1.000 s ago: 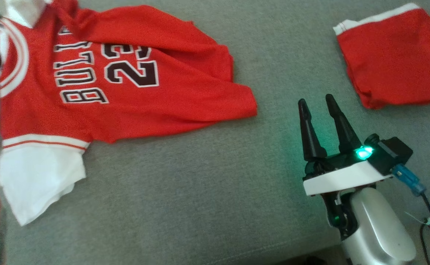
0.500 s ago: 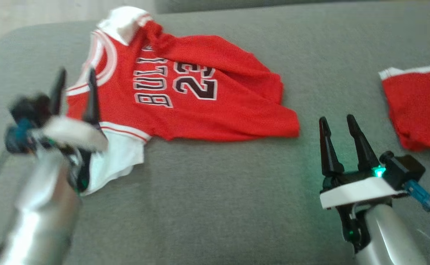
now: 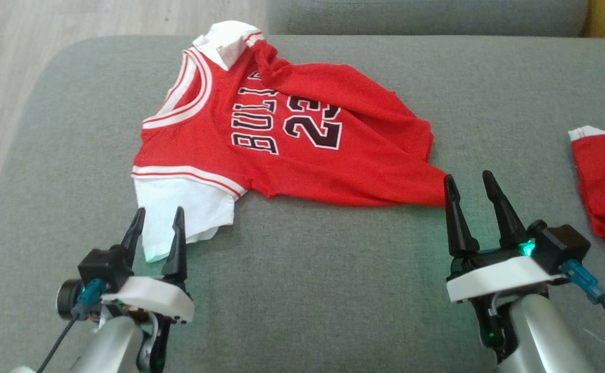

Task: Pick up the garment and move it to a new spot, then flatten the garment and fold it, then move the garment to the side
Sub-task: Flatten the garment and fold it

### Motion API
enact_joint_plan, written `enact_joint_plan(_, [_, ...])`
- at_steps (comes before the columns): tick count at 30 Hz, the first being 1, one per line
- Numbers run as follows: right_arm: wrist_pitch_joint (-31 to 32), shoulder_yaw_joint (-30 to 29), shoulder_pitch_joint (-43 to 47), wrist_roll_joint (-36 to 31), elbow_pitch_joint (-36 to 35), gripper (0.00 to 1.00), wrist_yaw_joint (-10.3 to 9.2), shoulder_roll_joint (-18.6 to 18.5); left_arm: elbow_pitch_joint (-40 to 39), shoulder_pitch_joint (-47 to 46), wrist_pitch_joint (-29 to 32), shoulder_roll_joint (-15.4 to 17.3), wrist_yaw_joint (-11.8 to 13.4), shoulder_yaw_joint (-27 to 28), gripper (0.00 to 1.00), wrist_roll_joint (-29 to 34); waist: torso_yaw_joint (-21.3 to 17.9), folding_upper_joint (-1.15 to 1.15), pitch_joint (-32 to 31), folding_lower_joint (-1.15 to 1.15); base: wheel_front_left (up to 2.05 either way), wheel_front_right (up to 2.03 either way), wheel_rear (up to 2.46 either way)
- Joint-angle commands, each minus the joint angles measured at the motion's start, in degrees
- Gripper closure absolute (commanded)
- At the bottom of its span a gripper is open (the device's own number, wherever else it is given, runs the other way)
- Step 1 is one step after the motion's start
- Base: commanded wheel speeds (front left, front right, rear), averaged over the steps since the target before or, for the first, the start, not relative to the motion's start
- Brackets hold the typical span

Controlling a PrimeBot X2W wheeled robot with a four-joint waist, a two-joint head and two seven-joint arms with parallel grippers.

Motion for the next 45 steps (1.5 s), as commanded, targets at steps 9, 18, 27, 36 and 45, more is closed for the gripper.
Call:
enact_joint_plan(9, [-0.5,2.0,-1.3,0.1,-2.0,0.00,-0.05,-0.1,6.3,-4.6,6.2,3.9,3.5,3.1,0.00,0.0,-3.5,0.00,2.9,0.00,0.00,0.00,0.00])
enact_joint_plan(18, [-0.5,1.9,-1.5,0.1,-2.3,0.00,-0.05,-0.1,14.5,-4.6,10.1,3.7,3.9,2.2,0.00,-0.8,-4.7,0.00,3.6,0.00,0.00,0.00,0.00])
enact_joint_plan(27, [-0.5,2.2,-1.6,0.1,-2.1,0.00,-0.05,-0.1,18.3,-5.2,12.0,2.9,0.5,0.1,1.00,-1.4,-4.8,0.00,3.4,0.00,0.00,0.00,0.00])
enact_joint_plan(36, [-0.5,2.7,-0.3,0.0,0.5,0.00,-0.05,-0.1,9.8,-6.5,-0.4,2.8,0.5,4.2,1.00,-1.4,-4.2,0.00,1.0,0.00,0.00,0.00,0.00])
enact_joint_plan(45, [-0.5,1.6,-0.5,-0.4,5.3,0.00,-0.05,-0.1,-11.0,-2.1,-0.8,0.0,-0.9,12.6,1.00,4.6,-2.6,0.00,0.5,0.00,0.00,0.00,0.00])
